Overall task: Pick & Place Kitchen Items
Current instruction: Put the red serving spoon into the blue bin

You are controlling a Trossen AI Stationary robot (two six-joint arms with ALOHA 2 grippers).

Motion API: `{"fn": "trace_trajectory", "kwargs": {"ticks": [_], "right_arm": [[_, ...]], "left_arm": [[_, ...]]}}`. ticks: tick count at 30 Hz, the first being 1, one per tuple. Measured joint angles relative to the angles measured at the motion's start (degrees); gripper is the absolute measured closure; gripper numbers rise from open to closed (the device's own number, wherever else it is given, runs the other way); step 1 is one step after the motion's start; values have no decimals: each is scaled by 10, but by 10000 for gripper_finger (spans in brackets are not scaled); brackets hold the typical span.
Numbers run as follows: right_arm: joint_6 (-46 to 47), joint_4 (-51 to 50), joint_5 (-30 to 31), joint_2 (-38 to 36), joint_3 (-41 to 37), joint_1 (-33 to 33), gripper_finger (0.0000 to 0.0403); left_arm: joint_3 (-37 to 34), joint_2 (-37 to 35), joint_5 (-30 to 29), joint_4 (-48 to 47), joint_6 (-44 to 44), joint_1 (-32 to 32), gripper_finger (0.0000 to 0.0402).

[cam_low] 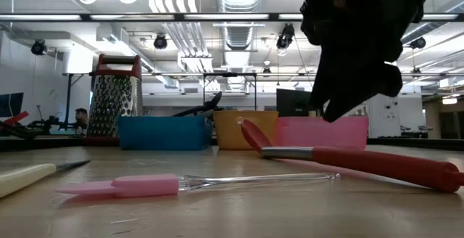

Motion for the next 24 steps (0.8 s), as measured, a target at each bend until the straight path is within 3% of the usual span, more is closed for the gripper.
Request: {"fn": "trace_trajectory", "kwargs": {"ticks": [8, 19, 24], "right_arm": [[-3, 33, -6, 44, -7, -3, 207], [-41, 8, -26, 160, 79, -6, 197], [-41, -67, -25, 201, 124, -6, 243]], "left_arm": [[0, 0, 0, -2, 0, 0, 206], [0, 4, 0, -5, 0, 0, 206], [0, 4, 0, -5, 0, 0, 206]]}}
